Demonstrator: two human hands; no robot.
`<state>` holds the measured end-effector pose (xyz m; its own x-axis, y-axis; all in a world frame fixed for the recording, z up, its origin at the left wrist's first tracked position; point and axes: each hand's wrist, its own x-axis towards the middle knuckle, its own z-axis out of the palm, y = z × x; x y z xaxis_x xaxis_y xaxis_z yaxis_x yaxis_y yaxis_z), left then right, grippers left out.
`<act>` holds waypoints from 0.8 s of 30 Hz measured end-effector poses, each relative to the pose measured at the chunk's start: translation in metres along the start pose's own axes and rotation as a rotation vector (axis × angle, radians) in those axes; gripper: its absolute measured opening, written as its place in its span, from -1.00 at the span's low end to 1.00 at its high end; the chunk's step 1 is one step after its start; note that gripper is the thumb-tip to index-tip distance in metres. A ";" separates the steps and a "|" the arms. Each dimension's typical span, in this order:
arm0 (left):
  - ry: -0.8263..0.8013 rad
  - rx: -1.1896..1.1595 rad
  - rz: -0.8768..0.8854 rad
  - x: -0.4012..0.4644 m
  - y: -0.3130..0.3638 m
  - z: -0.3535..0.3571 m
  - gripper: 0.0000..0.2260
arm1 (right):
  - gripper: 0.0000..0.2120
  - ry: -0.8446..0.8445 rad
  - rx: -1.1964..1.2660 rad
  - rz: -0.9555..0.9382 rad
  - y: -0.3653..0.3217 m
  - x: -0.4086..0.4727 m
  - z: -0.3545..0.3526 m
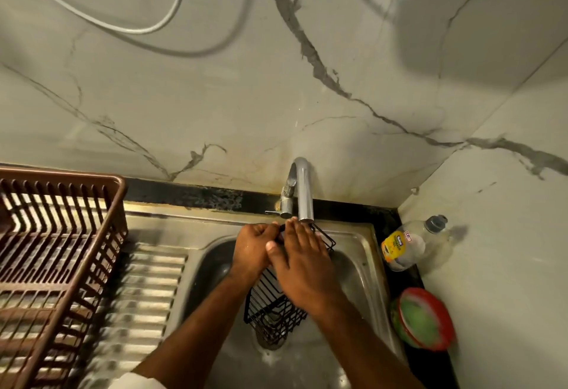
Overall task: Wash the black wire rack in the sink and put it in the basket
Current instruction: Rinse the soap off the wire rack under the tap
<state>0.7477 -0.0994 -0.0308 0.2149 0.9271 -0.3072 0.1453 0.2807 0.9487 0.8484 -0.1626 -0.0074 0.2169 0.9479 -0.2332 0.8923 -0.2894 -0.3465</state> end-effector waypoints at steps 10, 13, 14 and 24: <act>0.007 0.003 0.093 -0.005 0.008 0.006 -0.73 | -0.25 0.022 -0.015 0.161 -0.038 0.014 -0.016; -0.057 -0.017 0.105 -0.008 0.011 0.000 -0.65 | -0.16 0.077 0.029 0.246 -0.020 0.032 -0.024; -0.077 -0.025 0.116 -0.011 0.011 0.001 -0.64 | -0.15 0.095 0.029 0.302 -0.009 0.041 -0.031; -0.108 0.017 0.133 -0.003 0.004 -0.011 -0.77 | -0.22 0.213 -0.083 0.169 -0.047 0.015 0.000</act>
<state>0.7369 -0.0989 -0.0255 0.3360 0.9233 -0.1864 0.1245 0.1526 0.9804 0.8093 -0.1344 0.0052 0.4356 0.8964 -0.0820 0.8639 -0.4420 -0.2414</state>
